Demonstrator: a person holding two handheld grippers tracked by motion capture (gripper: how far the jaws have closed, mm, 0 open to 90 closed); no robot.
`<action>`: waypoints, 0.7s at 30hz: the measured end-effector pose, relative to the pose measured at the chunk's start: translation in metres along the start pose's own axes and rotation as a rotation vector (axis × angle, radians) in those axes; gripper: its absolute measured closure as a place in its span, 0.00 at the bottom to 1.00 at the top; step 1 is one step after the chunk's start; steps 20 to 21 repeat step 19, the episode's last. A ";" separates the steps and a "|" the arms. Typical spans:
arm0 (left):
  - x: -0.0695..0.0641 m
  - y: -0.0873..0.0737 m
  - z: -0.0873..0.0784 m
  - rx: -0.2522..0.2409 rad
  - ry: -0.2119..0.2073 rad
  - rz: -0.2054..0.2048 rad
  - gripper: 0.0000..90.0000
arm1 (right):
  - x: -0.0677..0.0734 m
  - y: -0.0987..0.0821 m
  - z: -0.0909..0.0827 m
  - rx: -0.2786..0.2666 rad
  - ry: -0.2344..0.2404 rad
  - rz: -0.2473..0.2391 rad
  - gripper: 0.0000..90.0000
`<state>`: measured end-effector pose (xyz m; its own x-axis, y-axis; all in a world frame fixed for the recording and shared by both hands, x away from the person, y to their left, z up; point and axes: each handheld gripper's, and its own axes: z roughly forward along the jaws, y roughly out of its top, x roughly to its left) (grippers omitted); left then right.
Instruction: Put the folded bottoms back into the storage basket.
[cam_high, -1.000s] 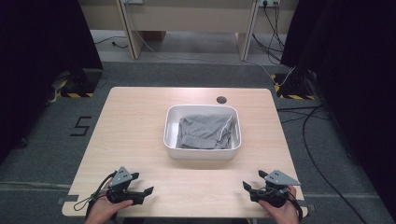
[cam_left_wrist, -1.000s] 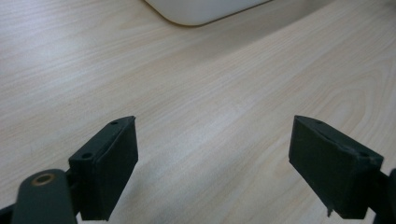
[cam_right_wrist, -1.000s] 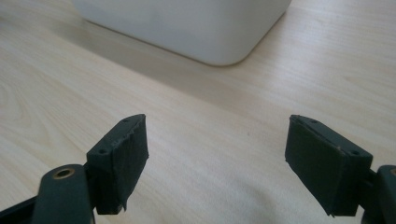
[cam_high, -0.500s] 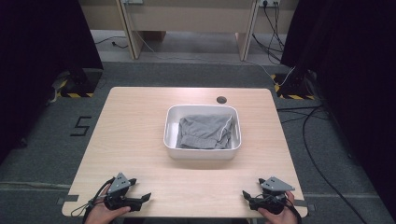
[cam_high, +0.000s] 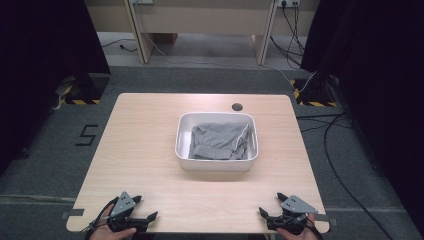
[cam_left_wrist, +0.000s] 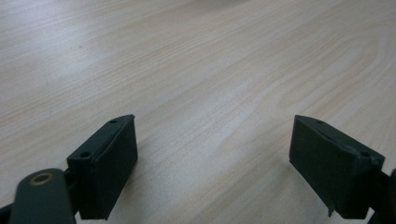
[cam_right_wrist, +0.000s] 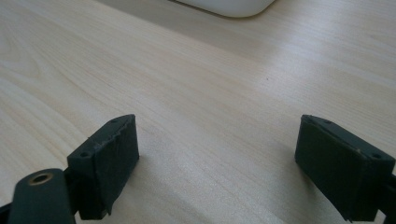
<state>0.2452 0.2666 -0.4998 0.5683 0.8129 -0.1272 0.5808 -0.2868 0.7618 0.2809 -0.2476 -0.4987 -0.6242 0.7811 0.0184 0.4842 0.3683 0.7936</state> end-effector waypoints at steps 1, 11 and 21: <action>0.000 -0.001 0.000 -0.003 -0.003 0.005 0.16 | 0.000 0.000 0.000 -0.002 0.000 0.000 0.16; -0.003 -0.001 0.001 0.011 0.019 0.052 0.16 | 0.000 -0.001 0.001 -0.008 0.000 -0.004 0.16; -0.003 -0.001 0.001 0.009 0.024 0.055 0.16 | 0.000 -0.001 0.001 -0.016 0.002 -0.008 0.16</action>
